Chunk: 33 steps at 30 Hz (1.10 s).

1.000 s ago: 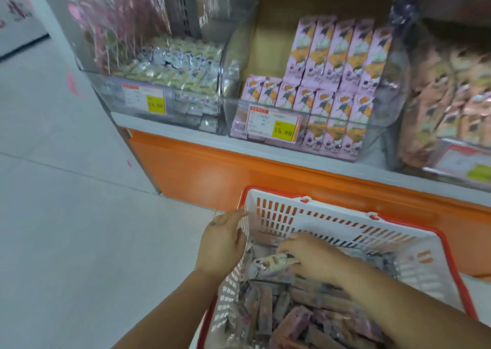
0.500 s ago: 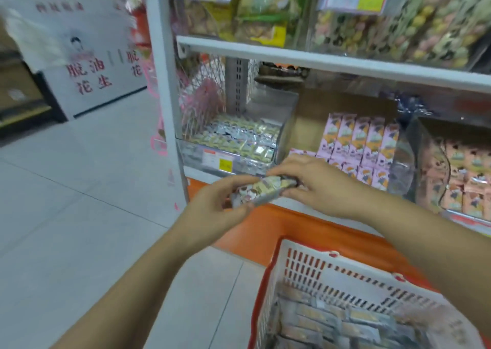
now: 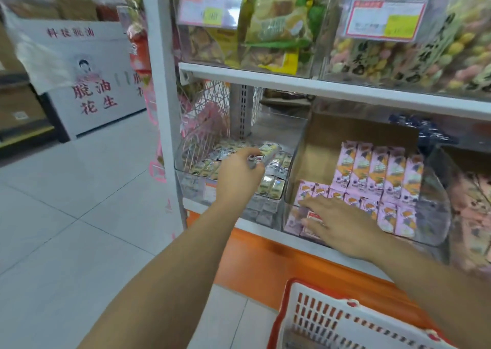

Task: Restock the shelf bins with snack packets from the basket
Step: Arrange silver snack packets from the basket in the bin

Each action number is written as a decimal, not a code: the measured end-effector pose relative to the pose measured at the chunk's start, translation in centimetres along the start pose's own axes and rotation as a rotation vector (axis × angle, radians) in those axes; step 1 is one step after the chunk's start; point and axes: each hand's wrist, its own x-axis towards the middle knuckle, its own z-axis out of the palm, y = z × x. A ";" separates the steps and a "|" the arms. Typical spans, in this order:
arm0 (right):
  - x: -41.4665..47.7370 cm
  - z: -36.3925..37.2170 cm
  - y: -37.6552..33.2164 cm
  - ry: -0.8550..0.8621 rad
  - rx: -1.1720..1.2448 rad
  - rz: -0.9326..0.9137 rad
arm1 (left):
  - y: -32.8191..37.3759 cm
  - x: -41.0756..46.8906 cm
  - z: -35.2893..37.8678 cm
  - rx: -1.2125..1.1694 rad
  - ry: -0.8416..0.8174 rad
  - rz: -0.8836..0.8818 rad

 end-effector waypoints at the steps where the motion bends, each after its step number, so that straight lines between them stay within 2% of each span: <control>1: 0.1 0.0 0.1 -0.002 -0.003 -0.003 | 0.0 1.2 1.1 0.003 -0.015 -0.014; 5: 0.2 0.4 0.5 0.044 -0.006 -0.039 | 0.2 4.9 5.0 0.017 -0.090 -0.025; 9: 0.5 0.8 1.0 0.103 0.019 -0.064 | -0.3 7.2 8.2 0.006 -0.254 -0.029; 14: 0.7 1.1 1.3 0.148 0.015 -0.079 | -0.9 8.0 9.2 0.096 -0.349 0.054; 18: 0.6 1.1 1.4 0.140 0.024 -0.081 | -1.8 8.5 9.3 0.062 -0.392 0.013; 21: 0.5 0.9 1.2 0.149 0.019 -0.073 | -0.8 6.8 7.5 0.052 -0.316 0.020; 24: -0.2 1.3 1.0 0.238 0.052 -0.064 | 0.9 1.8 4.4 -0.083 -0.108 0.084; 27: -1.7 2.5 0.6 0.588 0.237 -0.179 | 0.5 -5.1 2.0 -0.224 0.100 0.264; 29: -3.1 4.2 0.4 0.783 0.285 -0.242 | -1.4 -8.8 2.1 -0.267 0.131 0.279; 31: -4.9 7.0 0.2 0.744 0.317 -0.267 | -4.2 -12.2 3.4 -0.245 0.082 0.202; 33: -7.1 10.8 0.6 0.603 0.364 -0.214 | -7.3 -15.7 5.6 -0.175 -0.037 0.117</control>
